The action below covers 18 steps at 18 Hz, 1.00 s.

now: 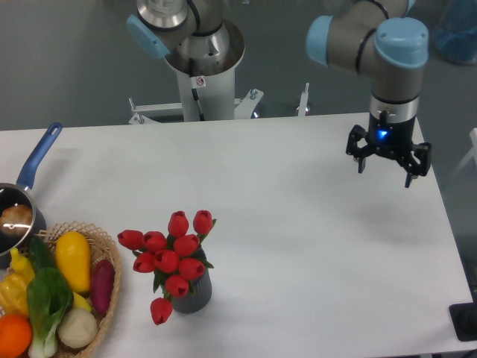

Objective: Pick up the flowers from the vase
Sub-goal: 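Move the open gripper toward the red tulips in the grey vase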

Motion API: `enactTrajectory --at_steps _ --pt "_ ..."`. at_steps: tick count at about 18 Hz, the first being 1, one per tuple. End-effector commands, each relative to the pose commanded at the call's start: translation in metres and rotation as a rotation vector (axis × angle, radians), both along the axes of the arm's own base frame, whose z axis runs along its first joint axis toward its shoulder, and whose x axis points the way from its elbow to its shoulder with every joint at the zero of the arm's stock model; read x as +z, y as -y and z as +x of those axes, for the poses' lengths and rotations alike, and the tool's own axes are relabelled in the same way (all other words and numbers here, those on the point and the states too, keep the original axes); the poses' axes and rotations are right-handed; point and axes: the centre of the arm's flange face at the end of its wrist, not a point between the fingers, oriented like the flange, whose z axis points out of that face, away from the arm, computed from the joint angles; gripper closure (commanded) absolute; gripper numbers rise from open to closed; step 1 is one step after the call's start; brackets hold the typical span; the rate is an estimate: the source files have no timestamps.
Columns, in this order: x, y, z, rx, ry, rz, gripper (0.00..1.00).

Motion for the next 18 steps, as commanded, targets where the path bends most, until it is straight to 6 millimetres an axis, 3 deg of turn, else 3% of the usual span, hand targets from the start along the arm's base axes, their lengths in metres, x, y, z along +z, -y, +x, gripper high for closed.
enactTrajectory --at_steps 5,7,8,12,14,18 --pt "-0.013 0.0 0.002 -0.002 0.025 0.001 0.0" --pt "-0.039 -0.003 0.025 -0.003 0.1 0.062 0.0" --pt "-0.04 -0.006 0.035 -0.013 0.118 0.118 0.0" --pt "-0.034 -0.021 0.071 -0.059 0.192 0.31 0.0" --pt "-0.029 -0.045 0.091 -0.103 0.233 0.412 0.0" --pt "-0.008 -0.069 0.129 -0.128 0.271 0.489 0.0"
